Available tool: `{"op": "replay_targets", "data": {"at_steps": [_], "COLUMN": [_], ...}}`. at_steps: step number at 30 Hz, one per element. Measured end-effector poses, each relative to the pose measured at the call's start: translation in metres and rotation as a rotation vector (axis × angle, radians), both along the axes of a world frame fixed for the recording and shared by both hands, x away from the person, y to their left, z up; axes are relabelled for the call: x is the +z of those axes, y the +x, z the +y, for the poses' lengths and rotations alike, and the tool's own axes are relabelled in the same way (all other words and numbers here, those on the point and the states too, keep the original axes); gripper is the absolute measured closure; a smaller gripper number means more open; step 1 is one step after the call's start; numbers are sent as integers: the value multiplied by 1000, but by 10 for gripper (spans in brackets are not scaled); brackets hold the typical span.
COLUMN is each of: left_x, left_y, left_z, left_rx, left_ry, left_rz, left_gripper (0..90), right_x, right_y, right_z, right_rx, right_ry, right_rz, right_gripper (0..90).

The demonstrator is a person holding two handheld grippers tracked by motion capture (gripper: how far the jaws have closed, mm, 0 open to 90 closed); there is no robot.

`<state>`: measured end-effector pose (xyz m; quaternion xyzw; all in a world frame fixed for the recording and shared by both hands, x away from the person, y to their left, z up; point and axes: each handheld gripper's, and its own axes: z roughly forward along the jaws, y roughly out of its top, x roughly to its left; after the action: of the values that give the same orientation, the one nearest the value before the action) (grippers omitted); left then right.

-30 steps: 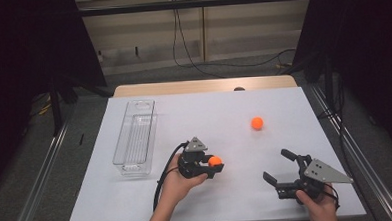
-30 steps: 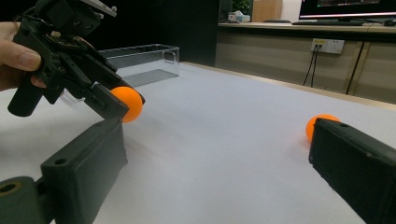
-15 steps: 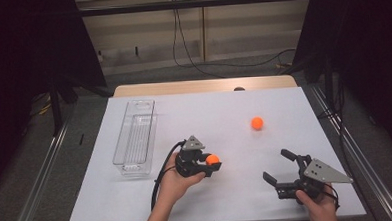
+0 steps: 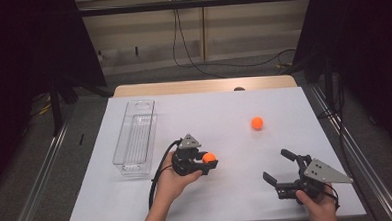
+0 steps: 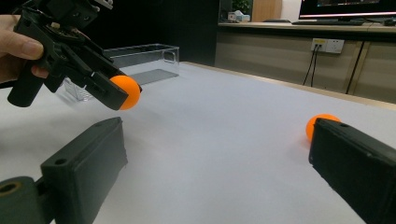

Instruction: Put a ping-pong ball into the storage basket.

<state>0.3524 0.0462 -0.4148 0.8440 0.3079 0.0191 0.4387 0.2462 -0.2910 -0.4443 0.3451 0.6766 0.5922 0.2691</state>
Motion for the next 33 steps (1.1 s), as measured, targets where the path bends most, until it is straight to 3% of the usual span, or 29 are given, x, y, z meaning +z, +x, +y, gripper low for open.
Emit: {"op": "replay_targets", "data": {"at_steps": [12, 33], "left_x": [2, 6], "left_y": [1, 4], "left_z": [3, 13], "left_rx": [10, 51], "left_ry": [14, 0], "left_rz": [2, 7], "left_gripper": [507, 508], "right_x": [0, 1], "right_y": [0, 0], "right_z": [0, -1], "right_rx": [-1, -4], "right_ry": [5, 6], "right_rz": [-1, -3], "right_gripper": [35, 35]}}
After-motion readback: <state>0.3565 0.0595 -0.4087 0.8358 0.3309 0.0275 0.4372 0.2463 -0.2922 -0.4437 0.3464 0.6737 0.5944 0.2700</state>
